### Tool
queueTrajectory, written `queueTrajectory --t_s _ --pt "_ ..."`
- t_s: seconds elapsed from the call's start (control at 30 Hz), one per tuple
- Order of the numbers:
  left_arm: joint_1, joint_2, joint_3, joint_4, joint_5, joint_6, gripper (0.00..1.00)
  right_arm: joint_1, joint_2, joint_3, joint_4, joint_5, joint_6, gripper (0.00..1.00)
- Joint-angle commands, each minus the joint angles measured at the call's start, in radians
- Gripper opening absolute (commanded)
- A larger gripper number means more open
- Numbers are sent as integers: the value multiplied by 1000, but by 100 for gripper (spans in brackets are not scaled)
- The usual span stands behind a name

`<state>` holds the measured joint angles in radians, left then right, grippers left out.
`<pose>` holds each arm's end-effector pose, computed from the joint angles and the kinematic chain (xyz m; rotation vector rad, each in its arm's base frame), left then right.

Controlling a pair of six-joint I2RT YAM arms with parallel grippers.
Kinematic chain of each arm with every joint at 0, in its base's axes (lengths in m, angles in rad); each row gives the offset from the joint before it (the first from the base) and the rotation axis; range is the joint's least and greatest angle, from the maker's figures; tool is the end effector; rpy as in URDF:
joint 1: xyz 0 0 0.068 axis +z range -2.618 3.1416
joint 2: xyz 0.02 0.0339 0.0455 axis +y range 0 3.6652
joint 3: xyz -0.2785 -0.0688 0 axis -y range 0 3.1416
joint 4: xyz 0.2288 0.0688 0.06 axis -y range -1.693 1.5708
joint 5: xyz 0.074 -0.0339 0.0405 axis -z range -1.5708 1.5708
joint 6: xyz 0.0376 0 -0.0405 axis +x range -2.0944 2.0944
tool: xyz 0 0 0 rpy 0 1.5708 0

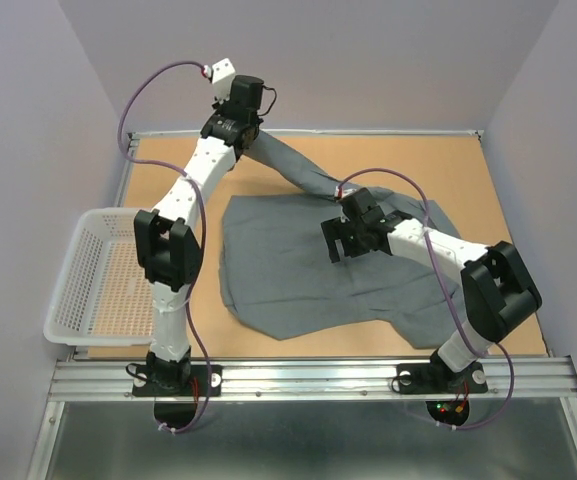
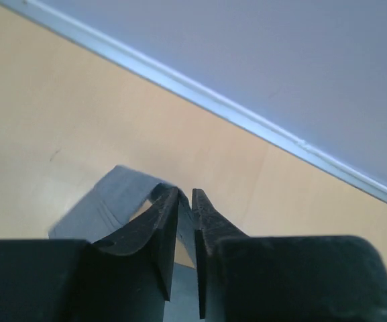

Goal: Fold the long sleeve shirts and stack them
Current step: Flatten the shirt out

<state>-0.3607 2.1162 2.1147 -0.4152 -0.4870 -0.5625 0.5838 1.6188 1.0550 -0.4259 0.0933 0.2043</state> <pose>0.4660 -0.1570 0.3679 -0.5007 1.8730 -0.1292 0.2689 0.1735 0.2270 -0.4485 2.5250 0.1838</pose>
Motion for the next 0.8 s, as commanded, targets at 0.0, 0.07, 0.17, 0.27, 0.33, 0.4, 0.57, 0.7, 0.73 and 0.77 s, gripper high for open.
queueTrajectory --t_s 0.0,0.07,0.17,0.27,0.33,0.4,0.57,0.7,0.73,0.77 --pt "-18 -23 30 -65 -119 105 32 5 -31 -13 22 37 -14 92" --pt "18 95 212 -129 -67 111 40 5 -30 -15 21 33 -9 92" --pt "52 246 431 -140 -47 153 66 5 -37 -20 21 29 3 92" --pt "83 232 346 22 5 179 85 5 -46 -13 21 48 15 92" --pt "92 188 294 79 17 174 89 5 -53 2 19 77 21 91" --pt "91 139 252 81 56 191 91 4 -62 16 16 127 35 91" --pt "69 -24 -33 66 108 239 91 -44 -45 137 -2 117 17 84" --pt "66 -255 -326 73 159 193 91 -108 18 266 -8 71 -61 80" --pt "66 -292 -373 75 160 185 91 -123 35 292 -8 65 -74 80" --pt "65 -329 -465 73 166 179 91 -151 58 324 -5 57 -85 79"
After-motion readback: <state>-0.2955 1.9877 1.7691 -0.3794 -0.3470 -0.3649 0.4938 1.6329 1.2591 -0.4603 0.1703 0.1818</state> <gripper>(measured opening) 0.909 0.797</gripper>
